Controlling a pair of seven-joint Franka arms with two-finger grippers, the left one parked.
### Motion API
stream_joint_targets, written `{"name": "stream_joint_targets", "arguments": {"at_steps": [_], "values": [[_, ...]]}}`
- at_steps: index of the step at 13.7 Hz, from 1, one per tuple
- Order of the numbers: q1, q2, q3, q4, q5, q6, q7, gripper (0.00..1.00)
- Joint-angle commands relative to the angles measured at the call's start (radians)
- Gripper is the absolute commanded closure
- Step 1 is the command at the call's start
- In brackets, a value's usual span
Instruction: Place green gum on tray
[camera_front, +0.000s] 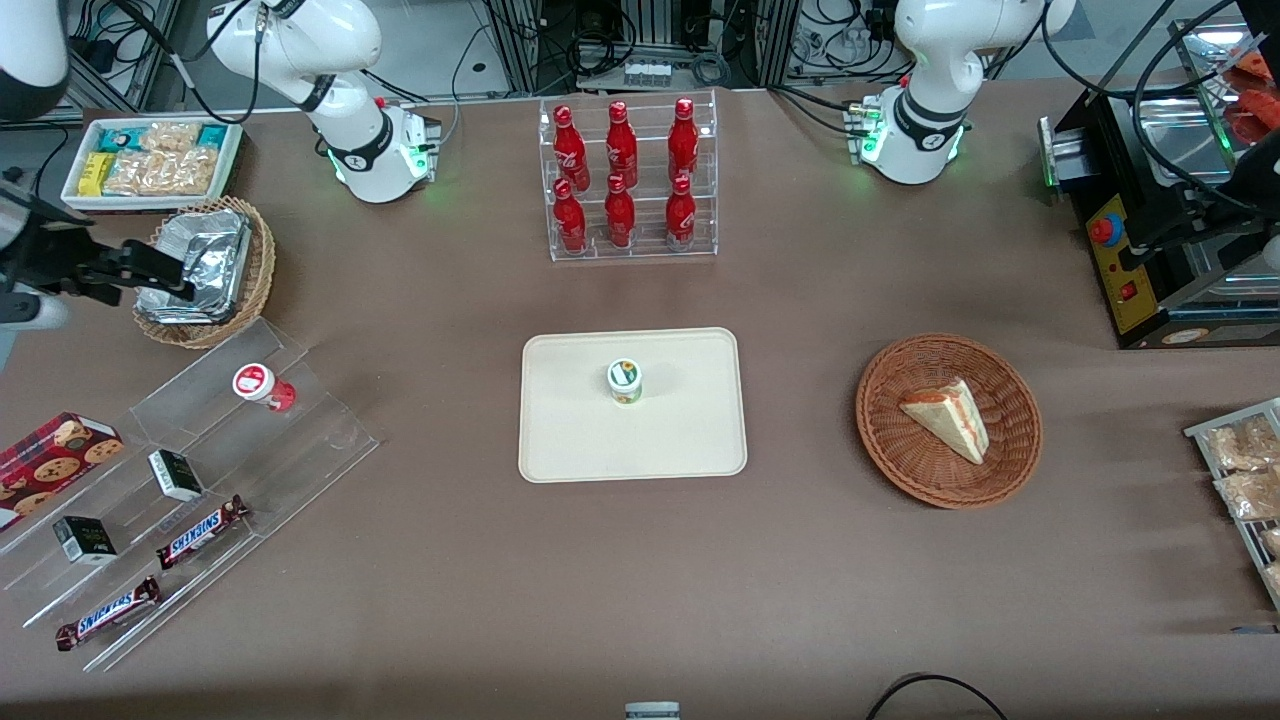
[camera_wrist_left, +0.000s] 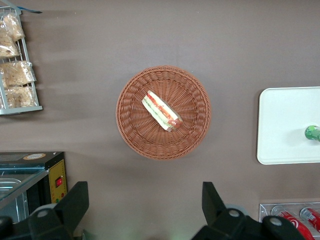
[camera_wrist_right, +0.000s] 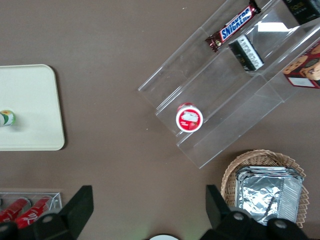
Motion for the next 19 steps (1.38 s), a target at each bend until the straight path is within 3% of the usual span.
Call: {"name": "stream_joint_targets", "arguments": {"at_steps": [1, 11, 19], "values": [[-0.019, 0.036, 0.003, 0.074, -0.019, -0.027, -0.001, 0.00], [0.011, 0.176, 0.014, 0.183, -0.048, 0.001, 0.004, 0.00], [0.012, 0.113, 0.012, 0.145, -0.036, -0.024, 0.002, 0.00]]}}
